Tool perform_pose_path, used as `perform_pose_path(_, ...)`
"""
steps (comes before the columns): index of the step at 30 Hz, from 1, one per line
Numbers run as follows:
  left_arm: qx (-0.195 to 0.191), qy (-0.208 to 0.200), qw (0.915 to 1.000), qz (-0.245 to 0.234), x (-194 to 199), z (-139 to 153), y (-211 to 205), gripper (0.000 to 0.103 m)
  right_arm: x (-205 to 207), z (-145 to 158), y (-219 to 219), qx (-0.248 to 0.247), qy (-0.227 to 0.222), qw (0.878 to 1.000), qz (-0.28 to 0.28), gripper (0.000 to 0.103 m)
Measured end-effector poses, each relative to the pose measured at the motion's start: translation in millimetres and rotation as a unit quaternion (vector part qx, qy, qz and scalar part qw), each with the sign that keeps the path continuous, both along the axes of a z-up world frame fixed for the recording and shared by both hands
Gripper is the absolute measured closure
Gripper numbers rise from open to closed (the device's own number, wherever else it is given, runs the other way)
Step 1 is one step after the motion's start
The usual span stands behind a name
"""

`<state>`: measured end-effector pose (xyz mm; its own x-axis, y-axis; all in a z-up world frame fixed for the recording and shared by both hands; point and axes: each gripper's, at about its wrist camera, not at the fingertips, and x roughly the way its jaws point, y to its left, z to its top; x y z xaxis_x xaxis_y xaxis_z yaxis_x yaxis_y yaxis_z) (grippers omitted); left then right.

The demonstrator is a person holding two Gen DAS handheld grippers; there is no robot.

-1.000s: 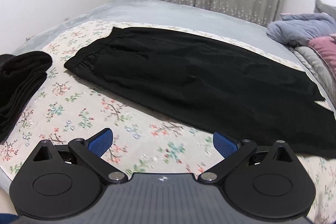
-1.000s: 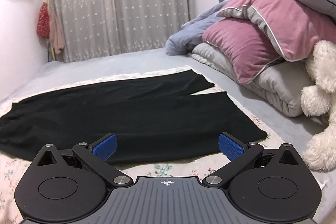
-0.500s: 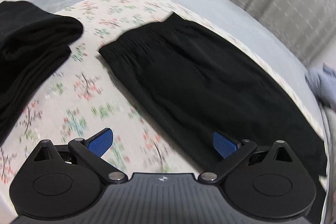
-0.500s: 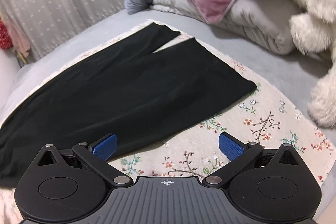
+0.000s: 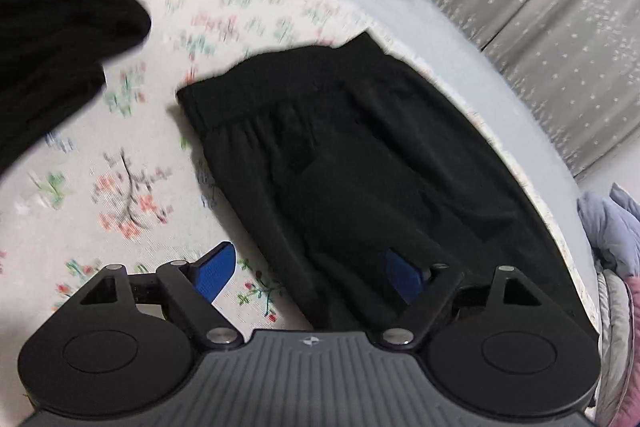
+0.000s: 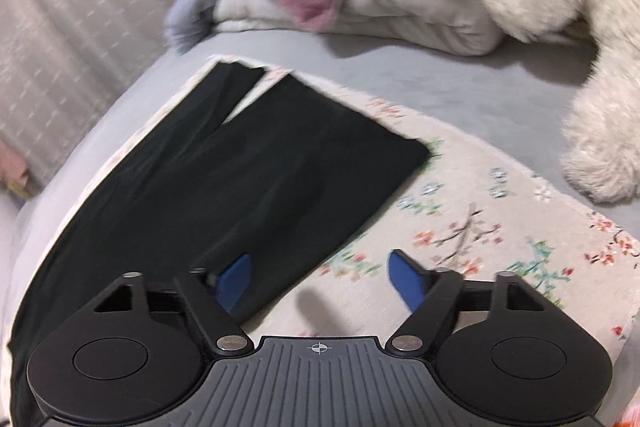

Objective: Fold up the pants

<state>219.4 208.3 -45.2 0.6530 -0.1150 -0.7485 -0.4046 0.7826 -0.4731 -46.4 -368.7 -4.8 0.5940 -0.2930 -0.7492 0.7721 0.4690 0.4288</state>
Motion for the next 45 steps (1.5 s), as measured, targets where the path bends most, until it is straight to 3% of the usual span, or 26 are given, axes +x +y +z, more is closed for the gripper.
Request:
perform_pose_path(2, -0.030, 0.007, 0.9994, 0.012, 4, -9, 3, 0.011, -2, -5, -7, 0.008, 0.001, 1.000, -0.013, 0.045)
perform_pose_path(4, -0.026, -0.008, 0.9995, 0.015, 9, -8, 0, 0.013, -2, -6, -9, 0.006, 0.001, 1.000, -0.024, 0.050)
perform_pose_path(6, -0.013, -0.010, 0.9998, 0.010, 13, -7, -8, 0.022, 1, -6, -10, 0.000, 0.006, 1.000, -0.030, 0.053)
perform_pose_path(9, 0.011, -0.010, 0.9997, 0.021, 16, -9, -15, 0.053, 12, -8, -15, -0.016, 0.020, 0.999, -0.031, 0.061)
perform_pose_path(10, 0.020, -0.005, 0.9994, 0.028, 17, -8, -16, 0.077, 15, -9, -17, -0.021, 0.022, 0.999, -0.030, 0.069)
perform_pose_path(11, 0.022, -0.001, 0.9993, 0.031, 18, -9, -16, 0.089, 18, -10, -20, -0.025, 0.026, 0.999, -0.030, 0.083)
perform_pose_path(14, 0.012, -0.012, 0.9991, 0.038, 14, -5, -11, 0.090, 20, -12, -26, -0.018, 0.017, 0.999, -0.027, 0.101)
perform_pose_path(22, 0.016, -0.063, 0.9965, 0.053, -29, 37, 6, 0.090, 5, 11, -11, -0.072, -0.031, 0.997, 0.003, 0.103)
perform_pose_path(28, 0.065, -0.074, 0.9941, 0.044, -68, 61, 14, 0.090, -11, 27, 5, -0.101, -0.050, 0.993, 0.029, 0.103)
perform_pose_path(33, 0.081, -0.052, 0.9943, 0.044, -85, 58, 16, 0.090, -19, 31, 11, -0.102, -0.052, 0.993, 0.038, 0.103)
perform_pose_path(39, 0.116, -0.024, 0.9915, 0.055, -105, 58, 16, 0.090, -16, 39, 28, -0.140, -0.029, 0.988, 0.055, 0.103)
perform_pose_path(45, 0.114, 0.006, 0.9923, 0.047, -107, 45, 20, 0.089, -16, 38, 24, -0.127, -0.022, 0.990, 0.055, 0.103)
